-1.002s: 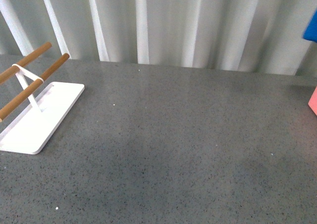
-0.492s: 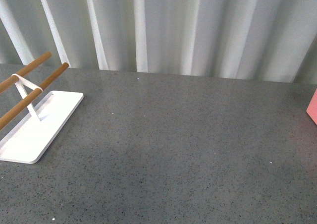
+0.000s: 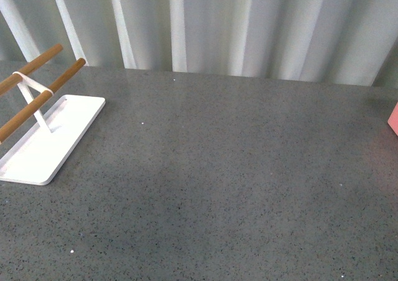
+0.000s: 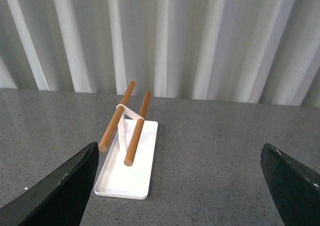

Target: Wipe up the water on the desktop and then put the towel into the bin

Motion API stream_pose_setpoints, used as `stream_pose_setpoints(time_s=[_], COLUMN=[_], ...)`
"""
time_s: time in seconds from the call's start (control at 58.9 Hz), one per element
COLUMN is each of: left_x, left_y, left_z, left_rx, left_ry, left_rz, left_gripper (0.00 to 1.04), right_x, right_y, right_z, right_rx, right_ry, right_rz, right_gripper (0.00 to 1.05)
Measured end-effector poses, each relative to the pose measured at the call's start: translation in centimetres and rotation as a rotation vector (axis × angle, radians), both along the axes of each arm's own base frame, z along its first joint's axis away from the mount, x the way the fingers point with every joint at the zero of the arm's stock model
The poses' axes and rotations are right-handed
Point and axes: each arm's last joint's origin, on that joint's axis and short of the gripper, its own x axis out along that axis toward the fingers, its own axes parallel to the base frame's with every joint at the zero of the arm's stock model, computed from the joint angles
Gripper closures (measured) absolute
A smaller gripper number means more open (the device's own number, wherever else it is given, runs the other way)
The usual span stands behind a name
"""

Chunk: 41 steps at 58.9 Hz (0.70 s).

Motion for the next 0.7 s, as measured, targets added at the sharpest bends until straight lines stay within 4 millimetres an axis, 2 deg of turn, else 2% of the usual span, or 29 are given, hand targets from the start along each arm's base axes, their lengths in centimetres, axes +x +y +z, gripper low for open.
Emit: stream_pose_setpoints(time_s=[0.136,0.238,0.56,0.611,0.696], left_x=[0.0,0.0,0.0,0.0,0.0], left_y=[0.0,0.0,0.0,0.0,0.0], left_z=[0.0,0.0,0.0,0.0,0.0], left_rx=[0.0,0.0,0.0,0.0,0.0], left_ry=[0.0,0.0,0.0,0.0,0.0], left_rz=[0.0,0.0,0.0,0.0,0.0], left_gripper=[0.07,0.07,0.07,0.07,0.07], right_x=[-0.08,-0.08,0.01,0.03,0.15], right_y=[-0.27,-0.3,-0.26,-0.22,-0.1], right_z=[-0.77,-0.91,-1.0,-1.01,-0.95], right_rx=[0.017,0.03,0.046,0.05,0.056], right_ry=[0.021,0.019,0.008,0.007,0.002], right_rz=[-0.022,-0.03,-0.025,-0.026,-0.019], right_gripper=[0.79,0.57,0.09,0.05,0.08])
